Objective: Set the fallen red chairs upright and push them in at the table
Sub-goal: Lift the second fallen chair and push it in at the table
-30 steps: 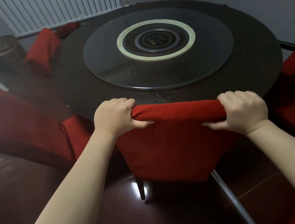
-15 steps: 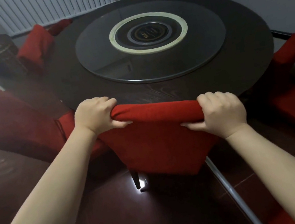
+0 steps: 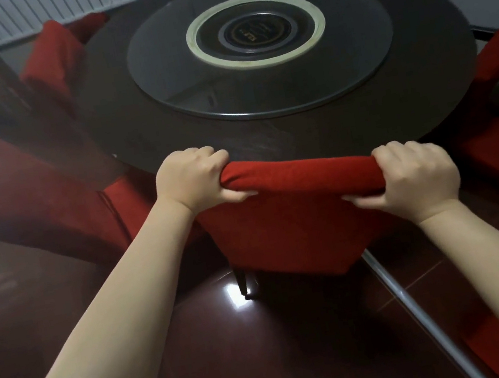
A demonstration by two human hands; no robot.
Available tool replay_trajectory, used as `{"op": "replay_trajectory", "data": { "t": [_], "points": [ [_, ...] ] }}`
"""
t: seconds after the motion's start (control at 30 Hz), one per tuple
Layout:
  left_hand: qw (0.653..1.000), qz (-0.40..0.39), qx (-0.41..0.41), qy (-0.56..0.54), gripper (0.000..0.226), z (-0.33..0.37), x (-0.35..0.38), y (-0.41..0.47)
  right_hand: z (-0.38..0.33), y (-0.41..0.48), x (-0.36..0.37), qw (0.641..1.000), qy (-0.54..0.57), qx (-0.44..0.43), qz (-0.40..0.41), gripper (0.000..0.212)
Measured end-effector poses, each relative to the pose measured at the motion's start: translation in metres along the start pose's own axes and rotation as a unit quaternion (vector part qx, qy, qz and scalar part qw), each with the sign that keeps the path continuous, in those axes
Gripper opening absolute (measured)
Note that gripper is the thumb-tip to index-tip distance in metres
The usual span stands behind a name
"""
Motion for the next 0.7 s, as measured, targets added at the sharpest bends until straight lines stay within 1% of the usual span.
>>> {"op": "replay_trajectory", "data": {
  "t": [0.1, 0.33, 0.7],
  "points": [
    [1.0, -0.002, 0.006, -0.006, 0.071, 0.001, 0.0, -0.012, -0.01, -0.01, -0.005, 1.0, -0.01, 0.006, -0.011, 0.075],
    [0.999, -0.001, 0.025, -0.024, 0.068, 0.002, 0.001, -0.04, -0.035, -0.032, -0.018, 1.0, -0.022, 0.013, -0.009, 0.075],
    [0.998, 0.0, 0.048, -0.038, 0.072, 0.006, 0.001, -0.07, -0.059, -0.059, -0.026, 0.999, -0.034, 0.02, -0.028, 0.076]
  ]
}}
Point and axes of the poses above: each hand's wrist, its own y-axis towards the middle knuckle, its own x-axis out of the palm, z = x × y, the point moved 7 cm from there along y, towards the middle knuckle, and after that the axes turned 9 degrees about -y, right-handed, at the moved point
